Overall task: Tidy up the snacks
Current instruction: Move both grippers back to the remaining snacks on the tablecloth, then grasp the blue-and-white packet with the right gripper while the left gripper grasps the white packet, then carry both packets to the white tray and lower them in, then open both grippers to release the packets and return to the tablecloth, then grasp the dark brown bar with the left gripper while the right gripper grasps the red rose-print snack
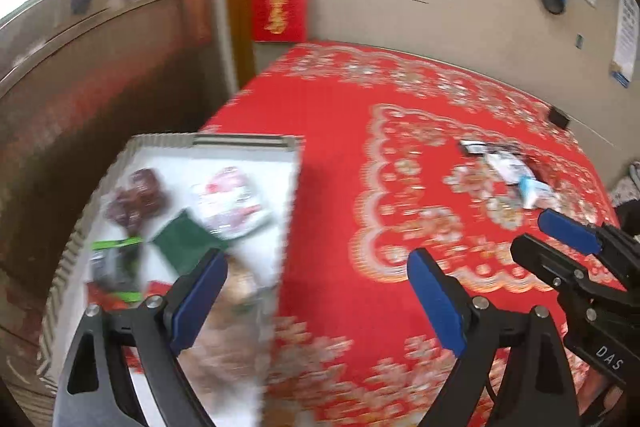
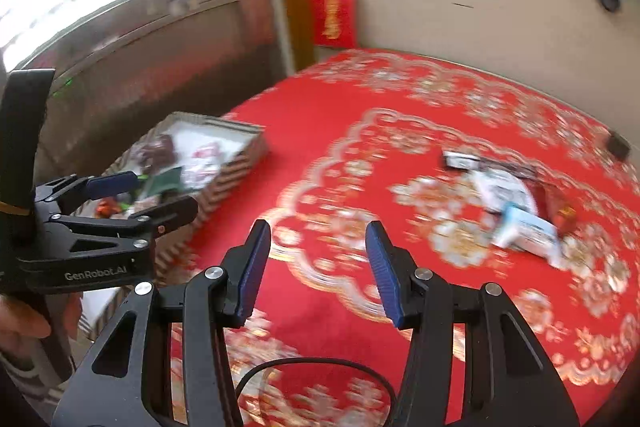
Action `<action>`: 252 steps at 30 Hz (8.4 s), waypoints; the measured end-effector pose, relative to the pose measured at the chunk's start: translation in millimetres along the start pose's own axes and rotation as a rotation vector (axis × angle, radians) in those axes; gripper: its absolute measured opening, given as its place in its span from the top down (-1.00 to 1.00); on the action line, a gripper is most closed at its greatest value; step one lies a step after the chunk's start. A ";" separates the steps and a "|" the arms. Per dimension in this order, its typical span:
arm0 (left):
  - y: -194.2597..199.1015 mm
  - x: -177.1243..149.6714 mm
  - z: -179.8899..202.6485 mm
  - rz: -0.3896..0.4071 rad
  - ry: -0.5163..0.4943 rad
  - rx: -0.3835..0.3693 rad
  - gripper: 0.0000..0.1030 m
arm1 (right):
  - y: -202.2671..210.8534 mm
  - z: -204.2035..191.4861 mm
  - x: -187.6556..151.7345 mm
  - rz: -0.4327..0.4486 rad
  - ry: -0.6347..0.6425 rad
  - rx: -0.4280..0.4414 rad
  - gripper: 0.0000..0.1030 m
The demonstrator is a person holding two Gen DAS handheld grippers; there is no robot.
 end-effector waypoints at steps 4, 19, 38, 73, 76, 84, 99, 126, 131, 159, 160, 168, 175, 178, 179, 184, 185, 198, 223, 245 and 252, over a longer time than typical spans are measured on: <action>-9.5 10.6 38.3 -0.012 -0.024 -0.052 -0.80 | 12.3 52.5 -5.8 0.000 -0.067 -0.063 -0.05; -61.1 51.5 118.8 -0.098 -0.087 -0.083 -0.80 | 4.2 182.1 -24.6 -0.083 -0.192 -0.192 -0.15; -103.8 72.4 129.6 -0.165 -0.086 -0.054 -0.80 | -63.9 183.1 15.8 -0.199 0.011 0.066 -0.15; -148.0 71.4 285.6 -0.255 -0.585 -0.358 -0.80 | 9.4 214.7 -76.2 -0.195 -0.133 -0.068 0.45; -153.4 65.2 288.1 -0.266 -0.616 -0.362 -0.80 | 10.7 217.9 -76.7 -0.187 -0.154 -0.057 0.45; -144.6 56.8 289.4 -0.244 -0.639 -0.368 0.07 | 2.4 212.4 -70.8 -0.167 -0.167 -0.039 0.45; -110.7 51.1 261.1 -0.165 -0.535 -0.337 0.28 | 17.7 194.5 -71.0 -0.124 -0.185 -0.021 0.45; -13.9 7.4 116.4 0.039 -0.267 -0.108 0.28 | 34.1 76.1 -50.0 -0.027 -0.091 0.045 0.45; 2.3 8.4 91.9 0.093 -0.238 -0.064 0.28 | 36.2 50.3 -40.9 -0.014 -0.049 0.061 0.45; 26.4 -17.4 -90.7 0.114 0.004 0.124 0.28 | -17.2 -104.2 -8.3 -0.071 0.149 0.240 0.45; 26.5 -18.8 -95.7 0.112 0.011 0.129 0.28 | -19.0 -108.5 -7.9 -0.073 0.155 0.244 0.45; 23.4 -28.7 -130.4 0.092 0.059 0.175 0.28 | -42.2 -148.1 0.3 -0.094 0.203 0.282 0.45; 20.2 -38.0 -159.9 0.075 0.105 0.211 0.28 | -66.6 -173.0 4.4 -0.131 0.232 0.301 0.45; 15.2 -42.1 -169.9 0.060 0.126 0.221 0.28 | -79.5 -181.7 6.5 -0.146 0.244 0.302 0.45; 13.7 -43.5 -171.6 0.056 0.130 0.223 0.28 | -84.7 -183.2 8.7 -0.149 0.243 0.300 0.45; 2.1 -49.8 -173.8 0.026 0.133 0.228 0.28 | -110.5 -190.7 21.7 -0.166 0.232 0.289 0.45; -0.9 -49.8 -174.7 0.018 0.133 0.227 0.28 | -118.9 -192.1 21.7 -0.180 0.235 0.283 0.45; -1.4 -46.3 -182.0 0.005 0.189 0.244 -0.53 | -123.5 -187.6 26.0 -0.178 0.120 0.348 -0.05; -17.4 21.5 8.7 0.023 -0.088 0.016 -0.79 | -35.8 40.3 -4.7 -0.130 -0.038 0.050 -0.05; -150.7 89.8 243.2 -0.124 -0.593 -0.299 -0.79 | -23.1 267.5 -8.3 -0.127 -0.270 -0.193 -0.22; -175.9 85.9 269.1 -0.172 -0.682 -0.382 -0.81 | -59.6 267.2 10.6 -0.172 -0.177 -0.197 -0.22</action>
Point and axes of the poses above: each gripper's, at about its wrist camera, not at the fingertips, and y roughly against the way its jaws point, z to its right, x to its top, the point moved 10 cm from there along -y, roughly the way its jaws point, and after that the axes turned 3 degrees about -y, right-handed, at the moved point
